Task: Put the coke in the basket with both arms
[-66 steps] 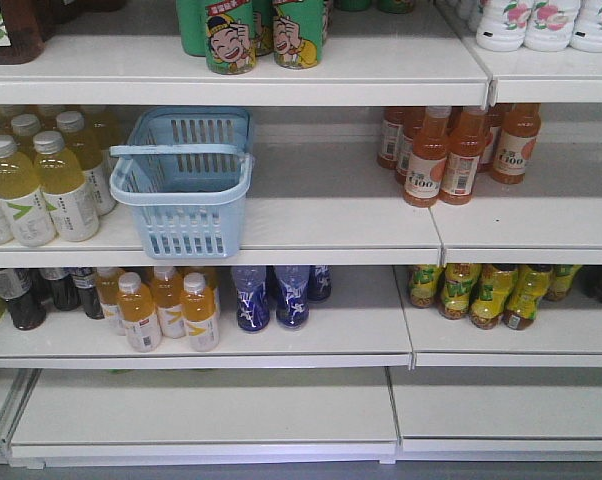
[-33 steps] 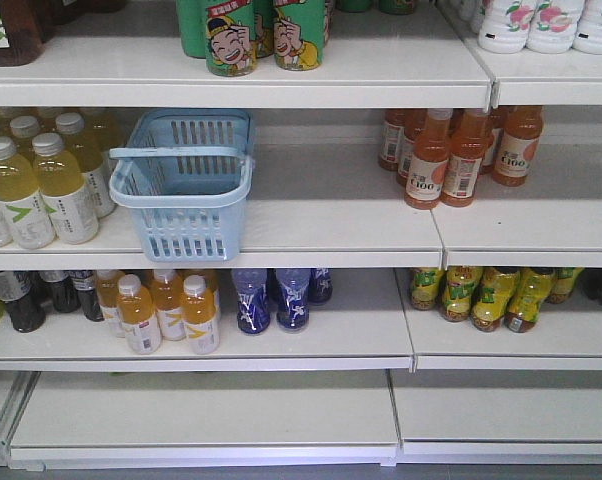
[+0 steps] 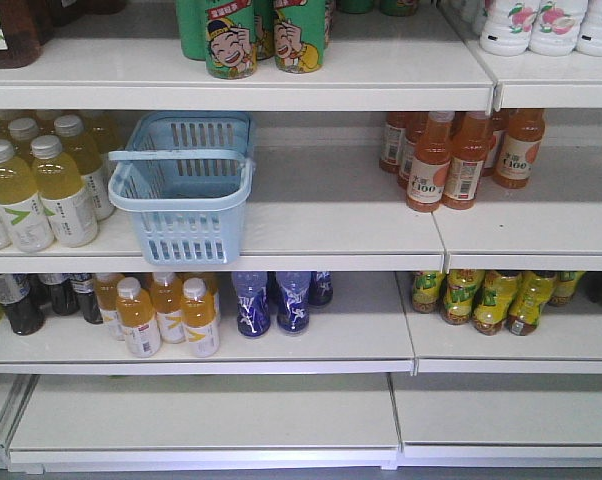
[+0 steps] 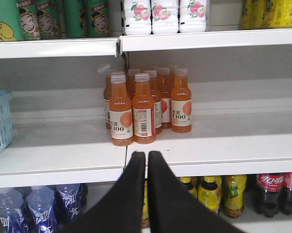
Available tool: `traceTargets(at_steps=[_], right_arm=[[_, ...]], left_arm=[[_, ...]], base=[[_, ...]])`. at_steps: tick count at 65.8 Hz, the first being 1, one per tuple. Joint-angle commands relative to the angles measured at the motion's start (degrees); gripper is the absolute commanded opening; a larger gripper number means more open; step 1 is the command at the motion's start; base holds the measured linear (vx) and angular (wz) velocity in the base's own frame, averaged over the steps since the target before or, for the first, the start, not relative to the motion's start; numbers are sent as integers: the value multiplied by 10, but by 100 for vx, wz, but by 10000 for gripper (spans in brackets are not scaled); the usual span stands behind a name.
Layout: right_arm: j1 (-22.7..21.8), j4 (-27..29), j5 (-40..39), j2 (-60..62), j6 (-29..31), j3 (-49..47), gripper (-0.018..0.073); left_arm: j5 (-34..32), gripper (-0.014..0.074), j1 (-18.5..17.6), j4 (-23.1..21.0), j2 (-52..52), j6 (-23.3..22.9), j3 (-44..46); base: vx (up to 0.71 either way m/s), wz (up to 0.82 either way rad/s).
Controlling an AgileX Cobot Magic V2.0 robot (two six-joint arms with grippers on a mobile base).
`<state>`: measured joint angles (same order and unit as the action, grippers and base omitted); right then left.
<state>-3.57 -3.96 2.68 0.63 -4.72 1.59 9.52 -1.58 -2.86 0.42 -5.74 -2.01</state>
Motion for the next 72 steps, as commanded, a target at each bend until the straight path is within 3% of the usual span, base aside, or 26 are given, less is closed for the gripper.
traceTargets(at_steps=[1,72], right_arm=[[-3,-6,-43,7,4,5,-2],[-3,-6,-43,7,4,5,-2]], left_arm=[[-42,-6,0,-4,10,-3,16],[-42,-6,0,-4,10,-3,16]], base=[[1,0],[0,0]])
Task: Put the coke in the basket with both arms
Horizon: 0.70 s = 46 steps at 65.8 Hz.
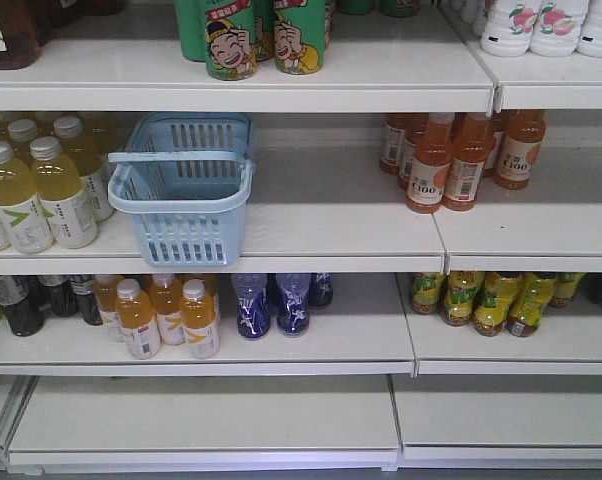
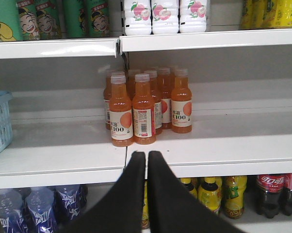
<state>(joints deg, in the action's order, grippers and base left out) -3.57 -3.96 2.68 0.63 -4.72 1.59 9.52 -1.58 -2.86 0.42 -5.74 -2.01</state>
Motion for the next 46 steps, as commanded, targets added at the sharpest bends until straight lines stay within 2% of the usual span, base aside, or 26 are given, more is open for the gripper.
traceTargets(at_steps=[1,12,16,21,23,26,29,33,41,46], right_arm=[[-3,-6,-43,7,4,5,-2],[-3,-6,-43,7,4,5,-2],[-3,-6,-43,7,4,5,-2],[-3,-6,-43,7,4,5,-2],[-3,-6,-43,7,4,5,-2],[-3,-6,-43,7,4,5,-2],[-3,-6,-43,7,4,5,-2],[-3,-6,-43,7,4,5,-2],[-3,-6,-43,7,4,5,-2],[-3,-6,-43,7,4,5,-2]], left_arm=[[-42,-6,0,-4,10,-3,16],[-43,-6,0,-5,10,-4,16],[-44,-6,0,-25,10,-20,16],[-50,-6,0,-115,10,-96,17],[-50,-6,0,-174,10,-140,18],[-51,-6,0,-236,10,-195,19],[-51,-6,0,-281,10,-238,19],[-51,-6,0,-316,10,-259,19],[-76,-6,0,-363,10,-270,19],[-99,-6,0,-419,10,-274,19]], base=[[0,0],[0,0],[0,0],[0,0],[0,0],[0,0],[0,0],[0,0],[0,0],[0,0]])
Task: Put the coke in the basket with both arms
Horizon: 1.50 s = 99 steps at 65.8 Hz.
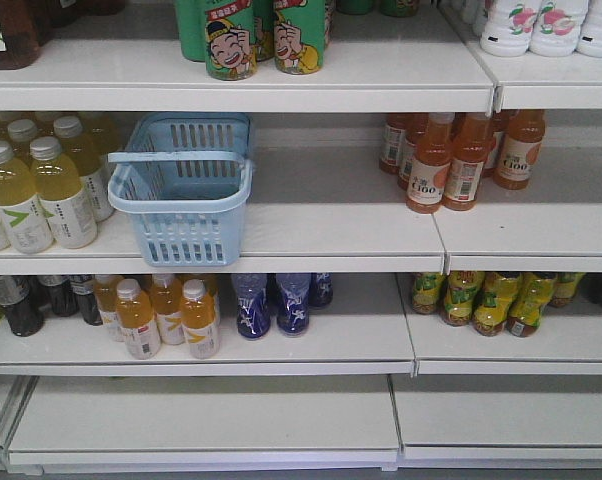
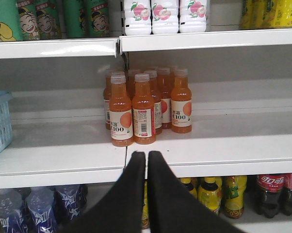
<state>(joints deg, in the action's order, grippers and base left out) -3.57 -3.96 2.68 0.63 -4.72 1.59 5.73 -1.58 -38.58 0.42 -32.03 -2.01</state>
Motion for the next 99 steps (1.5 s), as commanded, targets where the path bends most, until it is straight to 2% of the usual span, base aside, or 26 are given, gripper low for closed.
traceTargets(at_steps=[1,3,6,7,8,9,11,14,17,20,27,33,43,56,65,71,76,79,82,93,99], right_arm=[[-3,-6,-43,7,4,5,-2],[-3,-6,-43,7,4,5,-2],[-3,-6,-43,7,4,5,-2],[-3,-6,-43,7,4,5,-2],[-3,-6,-43,7,4,5,-2],[-3,-6,-43,7,4,5,-2],[-3,-6,-43,7,4,5,-2],[-3,-6,-43,7,4,5,-2],[-3,-6,-43,7,4,5,-2],[-3,-6,-43,7,4,5,-2],[-3,-6,-43,7,4,5,-2],[-3,-6,-43,7,4,5,-2],[-3,-6,-43,7,4,5,-2],[-3,-6,-43,7,4,5,-2],[-3,-6,-43,7,4,5,-2],[-3,-6,-43,7,4,5,-2],[-3,-6,-43,7,4,5,-2],[-3,-6,-43,7,4,5,-2],[-3,-6,-43,7,4,5,-2],[-3,-6,-43,7,4,5,-2],[-3,-6,-43,7,4,5,-2]], left_arm=[[-63,-6,0,-92,10,-11,19],[-63,-6,0,-120,10,-11,19],[-63,-6,0,-194,10,-11,19],[-63,-6,0,-240,10,-11,19],[-63,-6,0,-251,10,-11,19],[-57,-6,0,-299,10,-11,20],[-52,-6,0,-336,10,-11,20],[-37,-6,0,-429,10,-7,22],[-14,-6,0,-490,10,14,28],[0,-6,0,-516,10,41,38],[7,-6,0,-532,10,119,85],[-7,-6,0,-532,10,157,130],[-22,-6,0,-533,10,157,183],[14,-6,0,-542,-36,167,261],[56,-6,0,-556,-122,270,332],[59,-6,0,-562,-196,386,383],[60,-6,0,-565,-269,502,414],[74,-6,0,-594,-308,535,420],[101,-6,0,-640,-346,559,420],[192,-7,0,-639,-491,571,421],[207,-7,0,-639,-555,607,421]], base=[[0,0],[0,0],[0,0],[0,0],[0,0],[0,0],[0,0],[0,0],[0,0],[0,0],[0,0],[0,0],[0,0],[0,0],[0,0],[0,0],[0,0],[0,0],[0,0],[0,0],[0,0]])
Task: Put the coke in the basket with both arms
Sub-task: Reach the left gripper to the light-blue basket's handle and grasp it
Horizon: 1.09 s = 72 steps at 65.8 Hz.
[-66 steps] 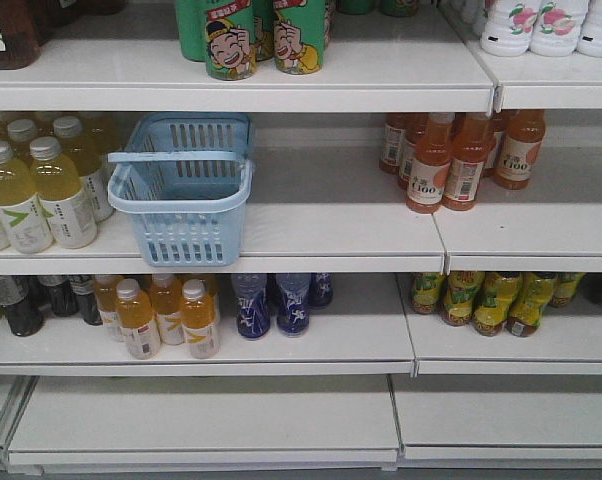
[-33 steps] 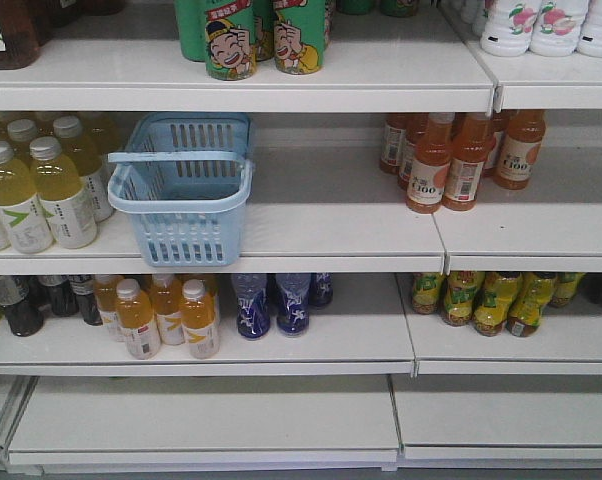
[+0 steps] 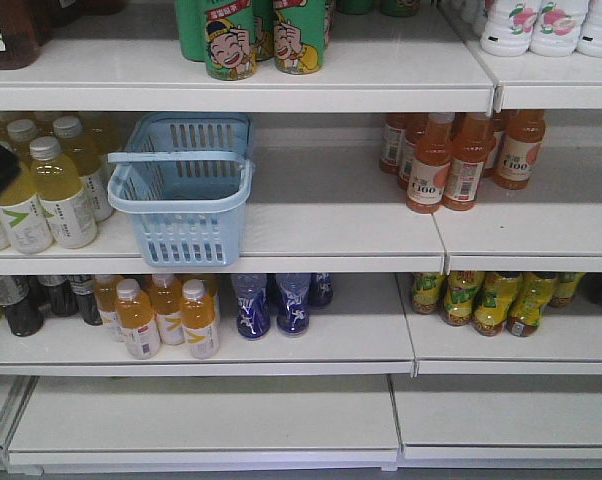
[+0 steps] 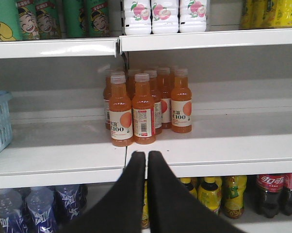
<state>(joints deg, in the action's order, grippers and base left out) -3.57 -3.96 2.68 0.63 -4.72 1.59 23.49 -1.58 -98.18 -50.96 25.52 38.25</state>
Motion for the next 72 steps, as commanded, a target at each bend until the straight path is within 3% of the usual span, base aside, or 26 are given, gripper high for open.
traceTargets(at_steps=[1,8,12,23,28,43,48,56,61,72], right_arm=[[-3,-6,-43,7,4,5,-2],[-3,-6,-43,7,4,5,-2],[-3,-6,-43,7,4,5,-2],[-3,-6,-43,7,4,5,-2],[-3,-6,-43,7,4,5,-2],[-3,-6,-43,7,4,5,-2],[-3,-6,-43,7,4,5,-2],[-3,-6,-43,7,4,5,-2],[-3,-6,-43,7,4,5,-2],[-3,-6,-43,7,4,5,-2]], left_arm=[[30,-7,0,-43,-54,35,18],[41,-7,0,-43,-118,50,24],[42,-7,0,-40,-157,127,36],[169,-6,0,-25,-217,305,39],[176,-6,0,-24,-231,346,39],[185,5,0,-43,-235,343,41],[175,33,0,-43,-235,311,46],[126,135,0,-43,-236,222,64],[111,215,0,-43,-245,197,85],[148,372,0,-43,-303,158,151]], base=[[0,0],[0,0],[0,0],[0,0],[0,0],[0,0],[0,0],[0,0],[0,0],[0,0]])
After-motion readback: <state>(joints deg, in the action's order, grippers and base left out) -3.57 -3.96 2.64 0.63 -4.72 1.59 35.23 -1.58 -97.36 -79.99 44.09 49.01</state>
